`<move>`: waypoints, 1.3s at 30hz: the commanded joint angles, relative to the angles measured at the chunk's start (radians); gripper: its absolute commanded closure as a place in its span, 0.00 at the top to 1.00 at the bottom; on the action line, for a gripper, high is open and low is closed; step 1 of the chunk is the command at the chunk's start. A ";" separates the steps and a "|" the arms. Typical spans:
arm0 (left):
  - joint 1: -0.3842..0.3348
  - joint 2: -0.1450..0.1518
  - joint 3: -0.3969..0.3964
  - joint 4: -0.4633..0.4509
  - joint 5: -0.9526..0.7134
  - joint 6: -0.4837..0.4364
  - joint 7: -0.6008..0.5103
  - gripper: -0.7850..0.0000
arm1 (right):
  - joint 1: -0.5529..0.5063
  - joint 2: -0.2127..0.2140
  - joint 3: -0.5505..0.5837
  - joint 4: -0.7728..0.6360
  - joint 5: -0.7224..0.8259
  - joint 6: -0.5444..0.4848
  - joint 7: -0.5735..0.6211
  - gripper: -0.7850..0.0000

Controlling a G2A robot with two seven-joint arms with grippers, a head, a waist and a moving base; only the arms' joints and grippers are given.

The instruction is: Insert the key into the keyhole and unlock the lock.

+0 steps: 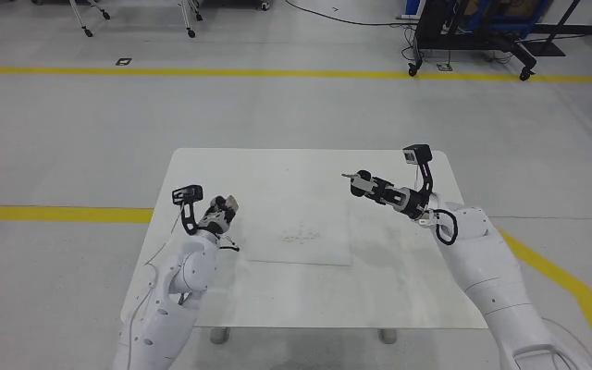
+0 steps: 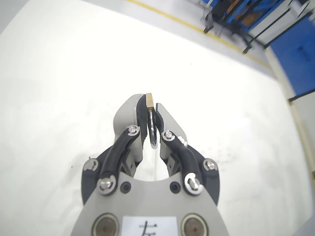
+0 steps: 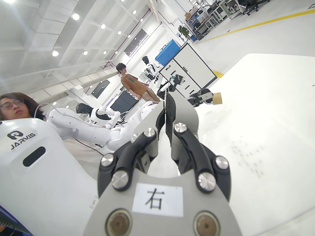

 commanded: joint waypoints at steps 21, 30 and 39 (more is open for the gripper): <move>0.044 -0.029 -0.130 0.085 -0.914 -0.537 -0.048 0.00 | 0.000 0.000 0.000 0.000 0.000 0.000 0.000 0.00; 0.035 0.045 -0.194 -0.148 -0.092 -0.161 -0.507 0.00 | 0.000 0.000 0.000 0.000 0.000 0.000 0.000 0.00; -0.023 0.061 -0.166 -0.172 0.169 -0.131 -0.594 0.00 | 0.000 0.000 0.000 0.000 0.000 0.000 0.000 0.00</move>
